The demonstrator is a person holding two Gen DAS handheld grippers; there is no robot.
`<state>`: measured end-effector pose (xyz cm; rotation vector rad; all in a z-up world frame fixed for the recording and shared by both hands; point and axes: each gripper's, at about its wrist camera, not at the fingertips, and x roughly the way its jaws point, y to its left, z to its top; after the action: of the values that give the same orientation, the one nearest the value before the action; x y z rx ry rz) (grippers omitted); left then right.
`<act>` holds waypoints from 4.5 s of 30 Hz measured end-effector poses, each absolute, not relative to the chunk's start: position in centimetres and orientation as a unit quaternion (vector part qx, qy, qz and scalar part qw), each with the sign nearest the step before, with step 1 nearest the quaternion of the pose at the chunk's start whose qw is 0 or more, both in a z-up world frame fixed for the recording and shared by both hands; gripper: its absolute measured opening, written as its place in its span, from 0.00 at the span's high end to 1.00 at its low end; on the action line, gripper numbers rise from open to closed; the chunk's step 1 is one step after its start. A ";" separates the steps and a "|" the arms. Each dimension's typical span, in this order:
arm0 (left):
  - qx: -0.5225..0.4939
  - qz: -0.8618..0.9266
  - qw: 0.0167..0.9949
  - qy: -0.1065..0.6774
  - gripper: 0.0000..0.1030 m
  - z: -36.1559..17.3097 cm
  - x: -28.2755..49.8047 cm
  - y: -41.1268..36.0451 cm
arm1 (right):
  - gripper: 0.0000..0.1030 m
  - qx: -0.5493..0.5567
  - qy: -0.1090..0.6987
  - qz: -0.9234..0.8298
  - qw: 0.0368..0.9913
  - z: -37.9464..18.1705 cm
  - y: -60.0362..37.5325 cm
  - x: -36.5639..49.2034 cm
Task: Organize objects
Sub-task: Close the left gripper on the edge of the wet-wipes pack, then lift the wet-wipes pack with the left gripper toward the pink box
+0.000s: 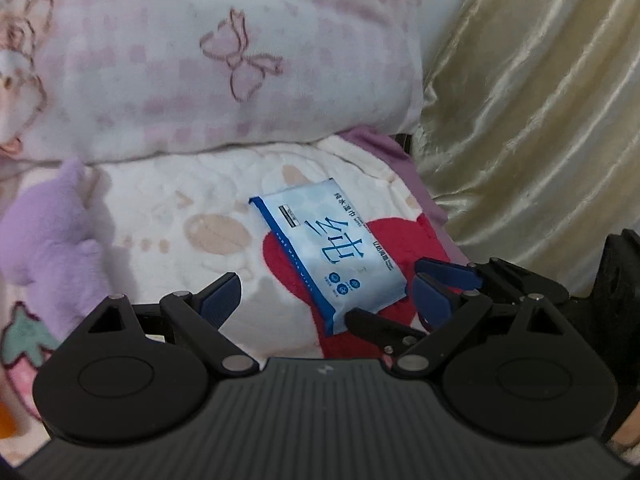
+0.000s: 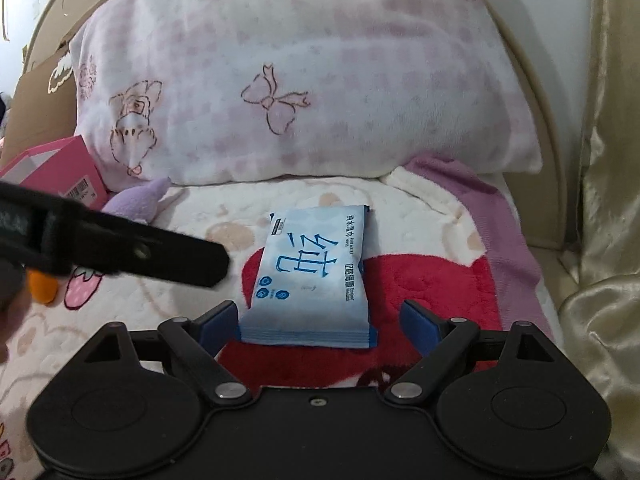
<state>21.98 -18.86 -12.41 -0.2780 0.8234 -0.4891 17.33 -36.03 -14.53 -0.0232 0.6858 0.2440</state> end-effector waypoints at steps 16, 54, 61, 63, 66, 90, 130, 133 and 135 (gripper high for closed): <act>-0.196 -0.216 0.864 0.410 0.51 -16.1 25.8 -19.2 | 0.08 -0.020 0.364 0.128 0.922 -15.2 -33.4 19.9; -0.180 -0.174 0.843 0.476 0.72 -14.7 17.1 -13.0 | 0.21 -0.005 0.438 0.172 0.882 -12.8 -26.1 11.9; -0.210 -0.211 0.824 0.482 0.76 -15.2 17.4 -13.3 | 0.23 0.042 0.441 0.154 0.883 -13.5 -26.9 12.6; -0.224 -0.220 0.816 0.485 0.76 -15.0 17.3 -13.0 | 0.25 0.040 0.441 0.153 0.884 -13.6 -26.7 12.4; -0.215 -0.215 0.815 0.494 0.76 -14.9 17.2 -13.4 | 0.24 0.013 0.441 0.154 0.884 -14.0 -26.1 12.3; -0.221 -0.195 0.796 0.528 0.80 -14.6 14.9 -13.1 | 0.40 0.033 0.483 0.116 0.867 -13.8 -24.8 10.4; -0.222 -0.216 0.810 0.499 0.78 -1.0 5.1 -5.0 | 0.40 -0.112 0.429 0.221 0.869 -1.3 -16.9 1.3; -0.218 -0.211 0.819 0.487 0.78 -0.2 4.4 -4.3 | 0.40 -0.127 0.415 0.229 0.871 -0.7 -16.0 1.0; -0.218 -0.207 0.824 0.481 0.78 0.4 4.1 -3.6 | 0.41 -0.135 0.405 0.235 0.873 -0.3 -15.5 0.7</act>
<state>4.06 -3.62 0.39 -0.4635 1.0219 -0.4412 0.71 -15.53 -0.31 -0.2823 0.8463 0.4908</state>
